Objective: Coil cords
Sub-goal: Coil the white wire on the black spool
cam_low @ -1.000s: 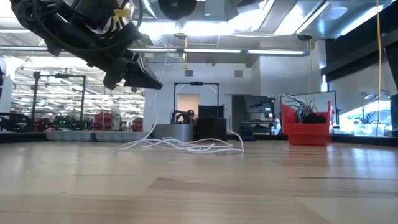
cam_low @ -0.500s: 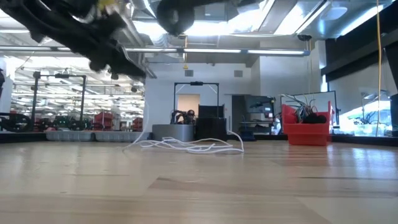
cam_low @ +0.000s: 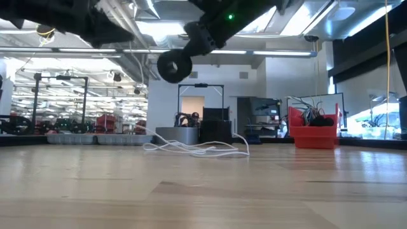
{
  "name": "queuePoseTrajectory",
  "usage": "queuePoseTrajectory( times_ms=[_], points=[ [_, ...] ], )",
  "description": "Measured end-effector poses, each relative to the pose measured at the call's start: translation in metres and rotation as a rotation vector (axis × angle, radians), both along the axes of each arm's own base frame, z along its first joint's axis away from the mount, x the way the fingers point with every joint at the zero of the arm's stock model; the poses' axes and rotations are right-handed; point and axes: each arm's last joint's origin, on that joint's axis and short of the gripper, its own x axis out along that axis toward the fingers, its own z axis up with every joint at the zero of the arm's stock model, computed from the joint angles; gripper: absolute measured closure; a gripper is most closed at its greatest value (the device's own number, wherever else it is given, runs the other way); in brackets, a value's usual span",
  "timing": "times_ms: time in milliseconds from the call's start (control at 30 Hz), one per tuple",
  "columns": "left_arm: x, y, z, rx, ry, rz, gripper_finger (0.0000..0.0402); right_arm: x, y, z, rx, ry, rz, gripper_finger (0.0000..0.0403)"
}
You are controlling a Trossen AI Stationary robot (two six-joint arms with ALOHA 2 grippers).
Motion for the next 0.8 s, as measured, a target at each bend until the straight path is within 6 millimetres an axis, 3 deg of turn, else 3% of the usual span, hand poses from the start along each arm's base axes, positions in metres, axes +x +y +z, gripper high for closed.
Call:
queuePoseTrajectory(
  times_ms=[333,800],
  points=[
    [0.022,-0.006,-0.002,-0.116,-0.058,-0.160,0.0399,0.004,-0.020,-0.008,0.105,-0.061,-0.074,0.0398],
    [0.078,-0.013,-0.029,-0.115,-0.070,-0.218,0.0399,0.006,-0.018,-0.006,0.146,-0.100,-0.038,0.0398]
  ],
)
